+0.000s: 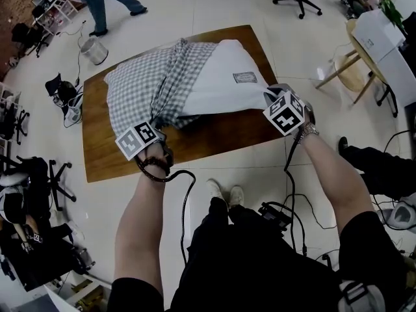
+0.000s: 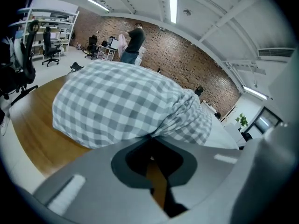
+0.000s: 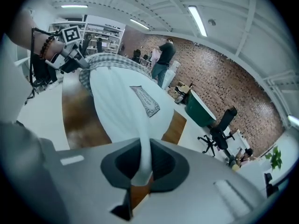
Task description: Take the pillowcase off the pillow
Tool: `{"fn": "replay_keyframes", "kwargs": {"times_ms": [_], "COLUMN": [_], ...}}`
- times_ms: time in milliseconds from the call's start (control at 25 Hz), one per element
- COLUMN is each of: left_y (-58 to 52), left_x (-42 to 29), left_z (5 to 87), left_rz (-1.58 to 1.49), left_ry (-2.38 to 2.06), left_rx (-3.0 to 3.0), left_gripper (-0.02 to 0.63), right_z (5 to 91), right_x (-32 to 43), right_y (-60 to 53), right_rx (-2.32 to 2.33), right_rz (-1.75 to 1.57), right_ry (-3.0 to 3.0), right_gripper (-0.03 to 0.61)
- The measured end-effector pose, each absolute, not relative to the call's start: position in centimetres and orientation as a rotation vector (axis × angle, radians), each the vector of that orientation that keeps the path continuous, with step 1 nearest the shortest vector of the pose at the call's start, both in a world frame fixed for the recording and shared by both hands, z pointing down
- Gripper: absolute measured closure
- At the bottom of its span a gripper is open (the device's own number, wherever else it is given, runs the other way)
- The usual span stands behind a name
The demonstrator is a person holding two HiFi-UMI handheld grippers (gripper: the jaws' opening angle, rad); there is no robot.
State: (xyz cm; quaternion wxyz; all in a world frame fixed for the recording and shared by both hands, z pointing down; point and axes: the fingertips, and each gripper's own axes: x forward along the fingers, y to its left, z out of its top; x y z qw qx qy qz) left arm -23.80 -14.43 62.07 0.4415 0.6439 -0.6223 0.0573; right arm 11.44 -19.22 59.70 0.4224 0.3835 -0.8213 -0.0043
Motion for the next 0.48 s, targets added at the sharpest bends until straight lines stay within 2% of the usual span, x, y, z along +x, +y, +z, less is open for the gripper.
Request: {"fn": "replay_keyframes", "kwargs": {"times_ms": [360,480], "left_y": [-13.4,-12.7], "left_x": [-24.4,-23.3], "left_z": [62.0,62.1], "left_rz": [0.142,0.18], "left_ry": [-1.544,-1.497], "left_rx": [1.611,1.631], "left_gripper": [0.605,0.603], "right_z": [59.9,59.9], "right_x": [10.2,9.3], "right_y": [-17.3,-16.5], "right_rx": [0.929,0.891], "right_rz": [-0.014,-0.037], "right_ry": [-2.075,-2.096], "right_gripper": [0.555,0.505]}}
